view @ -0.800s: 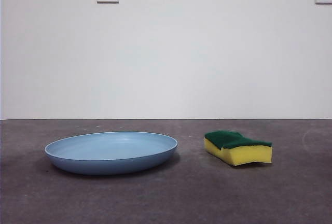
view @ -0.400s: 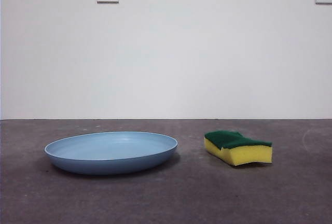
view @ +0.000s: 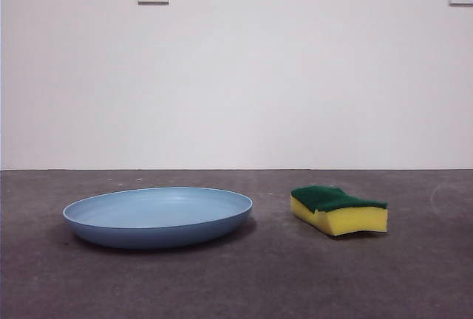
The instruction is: Pick up the plate,pick up the cloth,clean the plate with the cloth
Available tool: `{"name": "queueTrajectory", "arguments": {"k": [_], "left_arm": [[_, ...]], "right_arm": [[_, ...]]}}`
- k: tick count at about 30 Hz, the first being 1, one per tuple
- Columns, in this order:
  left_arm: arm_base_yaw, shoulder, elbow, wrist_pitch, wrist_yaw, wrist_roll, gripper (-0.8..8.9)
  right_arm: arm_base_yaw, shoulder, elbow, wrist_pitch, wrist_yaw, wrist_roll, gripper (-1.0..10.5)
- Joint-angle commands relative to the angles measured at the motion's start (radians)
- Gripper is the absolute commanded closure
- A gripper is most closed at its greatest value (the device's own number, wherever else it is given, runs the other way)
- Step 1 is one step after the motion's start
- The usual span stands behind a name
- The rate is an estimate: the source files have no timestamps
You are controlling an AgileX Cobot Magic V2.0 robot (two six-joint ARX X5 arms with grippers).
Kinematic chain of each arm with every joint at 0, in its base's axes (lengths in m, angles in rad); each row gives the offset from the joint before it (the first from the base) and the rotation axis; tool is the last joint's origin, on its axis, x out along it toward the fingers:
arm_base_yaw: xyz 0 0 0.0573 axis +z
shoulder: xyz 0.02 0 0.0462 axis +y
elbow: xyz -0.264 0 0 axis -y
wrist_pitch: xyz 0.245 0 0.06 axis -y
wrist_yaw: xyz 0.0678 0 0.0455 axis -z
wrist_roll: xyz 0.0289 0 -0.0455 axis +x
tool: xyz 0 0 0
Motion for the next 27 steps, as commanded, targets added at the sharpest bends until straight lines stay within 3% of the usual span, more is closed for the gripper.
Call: {"name": "queueTrajectory", "arguments": {"k": [1, 16, 23, 27], "left_arm": [[0.003, -0.002, -0.013, 0.004, 0.005, -0.006, 8.17], [0.003, -0.002, -0.013, 0.004, 0.005, -0.006, 8.17], [0.003, -0.003, -0.013, 0.004, 0.005, -0.006, 8.17], [0.003, -0.002, -0.013, 0.004, 0.005, -0.006, 8.17]], "right_arm": [[0.002, -0.003, -0.002, 0.004, 0.002, 0.010, 9.5], [0.002, -0.003, -0.002, 0.004, 0.002, 0.010, 9.5], [-0.002, -0.012, 0.000, -0.009, 0.084, -0.047, 9.5], [-0.094, -0.024, -0.001, -0.010, 0.053, -0.147, 9.5]]}}
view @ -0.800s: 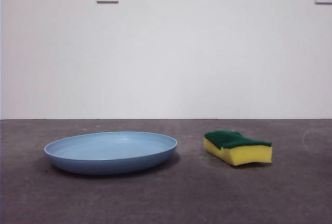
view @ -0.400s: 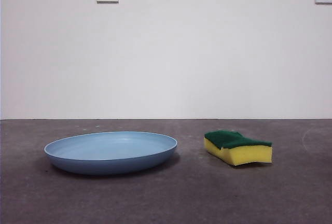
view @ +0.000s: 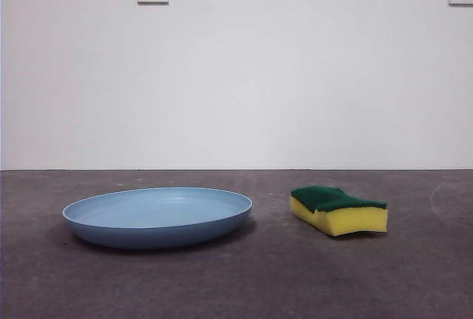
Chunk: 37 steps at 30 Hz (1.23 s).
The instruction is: Pick up the plate,pick up the cloth,clean the plate with the cloth
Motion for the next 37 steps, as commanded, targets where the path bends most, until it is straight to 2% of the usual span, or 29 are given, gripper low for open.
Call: {"name": "queueTrajectory", "arguments": {"k": [1, 6, 10, 15, 24, 34, 37], "left_arm": [[0.003, -0.002, -0.013, 0.004, 0.005, -0.004, 8.17], [0.003, -0.002, -0.013, 0.004, 0.005, -0.004, 8.17], [0.003, -0.002, -0.013, 0.004, 0.005, -0.004, 8.17], [0.003, -0.002, -0.013, 0.004, 0.005, -0.004, 8.17], [0.003, -0.002, -0.013, 0.004, 0.005, -0.004, 8.17], [0.003, -0.002, -0.013, 0.004, 0.006, -0.004, 8.17], [0.003, -0.002, -0.013, 0.004, 0.005, -0.004, 8.17]], "right_arm": [[-0.082, -0.009, -0.001, 0.008, -0.036, -0.093, 9.5], [-0.328, -0.051, -0.034, 0.086, -0.351, -0.229, 9.5], [-0.473, -0.110, -0.119, 0.239, -0.493, -0.272, 9.5], [-0.576, -0.211, -0.270, 0.350, -0.516, -0.239, 9.5], [-0.595, -0.368, -0.497, 0.371, -0.516, -0.206, 9.5], [-0.593, -0.392, -0.551, 0.346, -0.517, -0.114, 9.5], [-0.594, -0.392, -0.550, 0.346, -0.513, -0.110, 9.5]]}}
